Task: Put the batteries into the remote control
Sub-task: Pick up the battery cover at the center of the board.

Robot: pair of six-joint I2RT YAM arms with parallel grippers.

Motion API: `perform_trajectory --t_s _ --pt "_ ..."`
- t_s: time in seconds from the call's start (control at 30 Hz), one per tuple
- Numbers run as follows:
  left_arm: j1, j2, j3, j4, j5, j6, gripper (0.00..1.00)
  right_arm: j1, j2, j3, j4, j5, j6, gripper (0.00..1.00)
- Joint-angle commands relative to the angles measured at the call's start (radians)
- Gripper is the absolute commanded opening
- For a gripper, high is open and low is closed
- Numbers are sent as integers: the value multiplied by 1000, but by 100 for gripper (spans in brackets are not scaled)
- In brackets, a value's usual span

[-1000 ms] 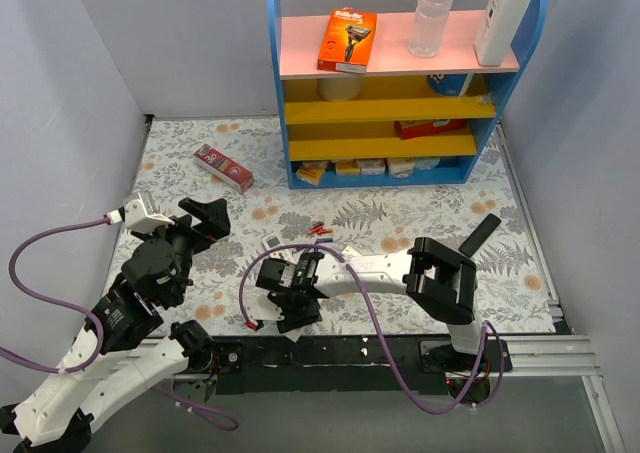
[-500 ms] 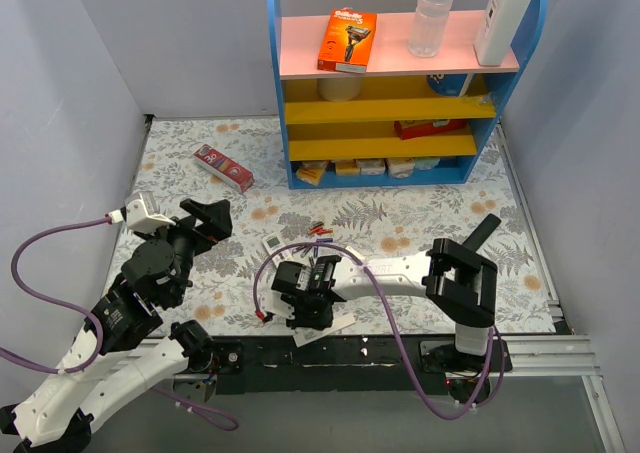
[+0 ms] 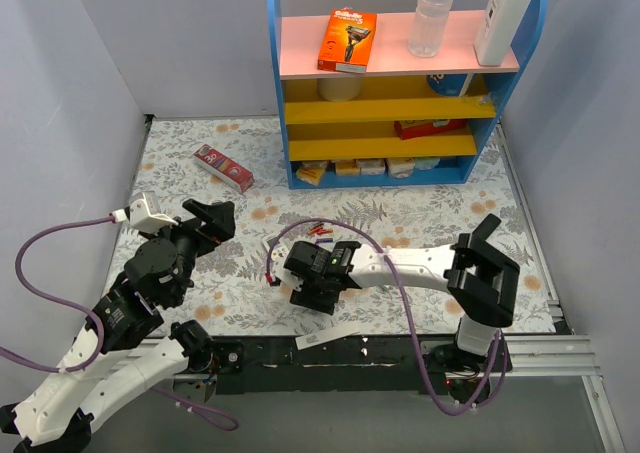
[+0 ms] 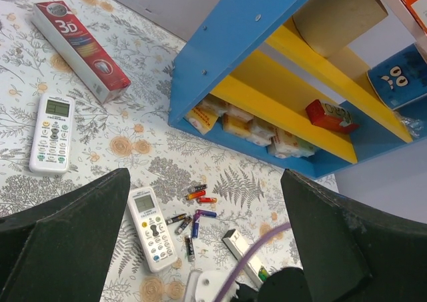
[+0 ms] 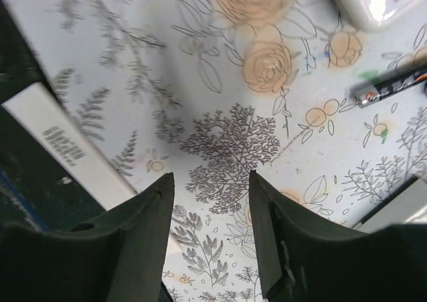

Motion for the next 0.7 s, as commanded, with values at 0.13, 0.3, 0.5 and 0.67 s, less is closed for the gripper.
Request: perform_trajectory --t_s 0.13,0.3,0.5,0.67 --pt "4 78 37 -46 6 -59 98 132 -153 -29 -10 19 -91 66" --pt "4 153 79 -117 7 -163 98 190 -165 -72 -11 77 -42 76" --pt "3 196 71 -117 50 -205 98 227 -147 -83 -5 73 -54 76" --pt "4 212 70 -123 73 -220 98 256 -86 -60 -13 100 -72 70"
